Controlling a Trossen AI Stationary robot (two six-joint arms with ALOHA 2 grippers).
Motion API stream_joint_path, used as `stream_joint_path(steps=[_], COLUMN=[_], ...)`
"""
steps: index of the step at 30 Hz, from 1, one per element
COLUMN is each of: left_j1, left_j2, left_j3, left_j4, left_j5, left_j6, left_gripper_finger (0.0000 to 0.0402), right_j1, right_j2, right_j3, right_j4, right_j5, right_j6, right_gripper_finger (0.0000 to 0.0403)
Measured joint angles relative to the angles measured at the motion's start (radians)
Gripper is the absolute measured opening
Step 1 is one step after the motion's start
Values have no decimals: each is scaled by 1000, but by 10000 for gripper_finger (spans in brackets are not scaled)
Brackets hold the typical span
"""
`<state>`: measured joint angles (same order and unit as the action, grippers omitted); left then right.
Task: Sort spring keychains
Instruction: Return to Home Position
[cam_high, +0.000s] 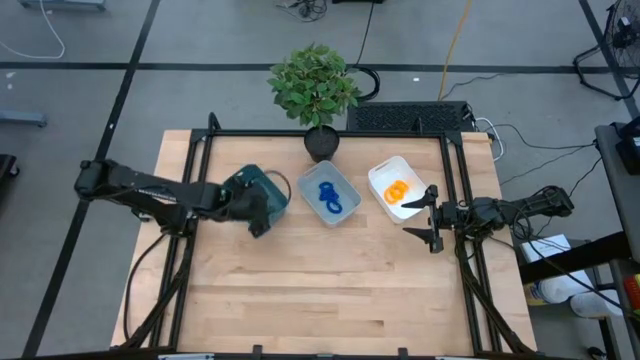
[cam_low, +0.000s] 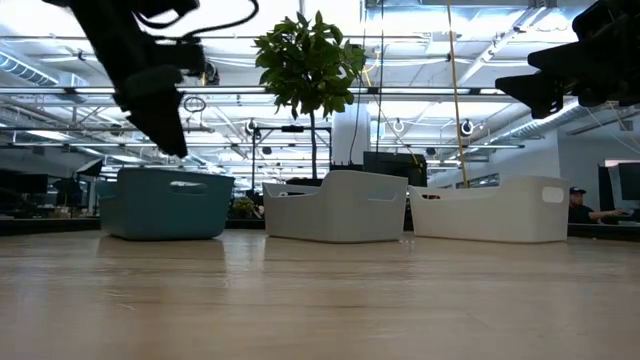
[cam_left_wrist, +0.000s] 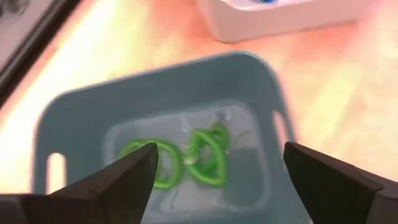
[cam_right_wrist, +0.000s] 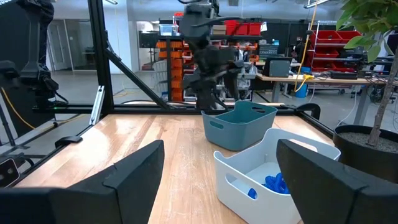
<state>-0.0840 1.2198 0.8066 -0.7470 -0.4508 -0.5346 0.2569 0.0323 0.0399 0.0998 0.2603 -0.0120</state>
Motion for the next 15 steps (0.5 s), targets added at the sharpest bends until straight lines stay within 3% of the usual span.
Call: stream_joint_path(steps=[9,15], left_j1=[-241,-318], left_j2=[5,2], left_j3=[0,0], left_j4=[97,344], left_j5=[-5,-29], left_j6=[-79,54], left_gripper_finger=[343,344], right_j1=[0,0], right_j2=[0,0], right_j3=[0,0], right_j4=[0,0], right_j5=[0,0], right_j6=[0,0], right_gripper_finger=[297,297])
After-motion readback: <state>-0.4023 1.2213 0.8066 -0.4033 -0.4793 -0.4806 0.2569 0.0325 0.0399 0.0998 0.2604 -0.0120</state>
